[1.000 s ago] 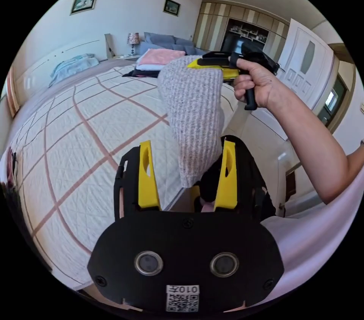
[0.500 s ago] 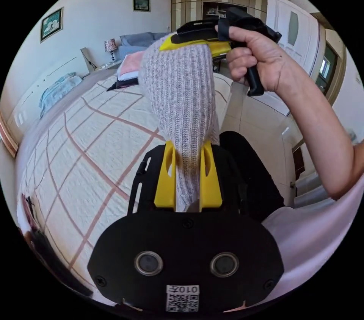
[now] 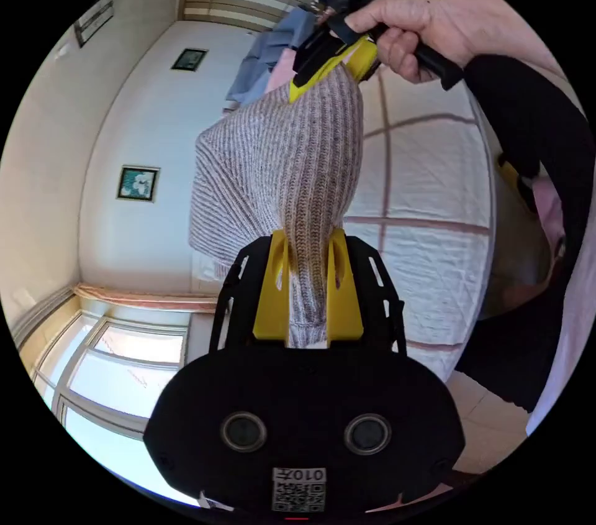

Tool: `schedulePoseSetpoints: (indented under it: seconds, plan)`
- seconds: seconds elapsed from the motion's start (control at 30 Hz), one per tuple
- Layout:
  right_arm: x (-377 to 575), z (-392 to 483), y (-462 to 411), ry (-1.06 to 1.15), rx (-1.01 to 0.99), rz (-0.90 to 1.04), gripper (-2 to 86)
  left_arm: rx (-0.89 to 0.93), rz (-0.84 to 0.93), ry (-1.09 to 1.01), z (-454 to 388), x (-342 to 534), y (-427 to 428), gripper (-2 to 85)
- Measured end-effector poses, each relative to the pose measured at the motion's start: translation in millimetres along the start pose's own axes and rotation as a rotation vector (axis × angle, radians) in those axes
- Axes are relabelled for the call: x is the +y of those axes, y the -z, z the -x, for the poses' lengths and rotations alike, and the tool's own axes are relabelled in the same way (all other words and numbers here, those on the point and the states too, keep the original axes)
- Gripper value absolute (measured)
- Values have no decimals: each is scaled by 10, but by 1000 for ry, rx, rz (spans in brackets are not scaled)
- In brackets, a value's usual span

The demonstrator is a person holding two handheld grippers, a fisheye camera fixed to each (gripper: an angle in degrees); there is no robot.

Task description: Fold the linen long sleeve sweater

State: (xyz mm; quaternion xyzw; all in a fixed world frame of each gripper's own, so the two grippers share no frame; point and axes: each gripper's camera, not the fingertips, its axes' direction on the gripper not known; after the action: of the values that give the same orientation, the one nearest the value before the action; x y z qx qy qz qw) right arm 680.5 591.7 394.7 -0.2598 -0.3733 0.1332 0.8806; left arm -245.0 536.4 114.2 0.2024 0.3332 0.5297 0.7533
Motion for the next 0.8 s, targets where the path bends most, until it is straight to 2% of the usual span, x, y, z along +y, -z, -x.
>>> schedulePoseSetpoints:
  seconds: [0.07, 0.13, 0.27, 0.43, 0.53, 0.63, 0.73, 0.8]
  plan:
    - [216, -223, -25, -32, 55, 13, 129, 162, 32, -62, -485, 31, -207, 98]
    - [251, -184, 27, 2, 62, 15, 130, 62, -2, -35, -725, 83, -141, 98]
    - [86, -12, -50, 66, 115, 68, 136, 124, 11, 41, -624, 85, -181, 107]
    - [118, 136, 56, 161, 199, 94, 141, 97, 10, 90, -602, 212, -75, 124]
    - [82, 389, 299, 248, 310, 44, 141, 144, -40, 184, -456, 420, 129, 129]
    - [-213, 790, 365, 351, 382, 2, 148, 247, -99, 366, -166, 697, 292, 127]
    - [-792, 1063, -28, 416, 424, 160, 154, 352, -125, 514, 58, 930, 224, 123]
    - [-1145, 1072, -382, 397, 453, 281, 153, 376, -57, 537, 119, 983, 10, 119]
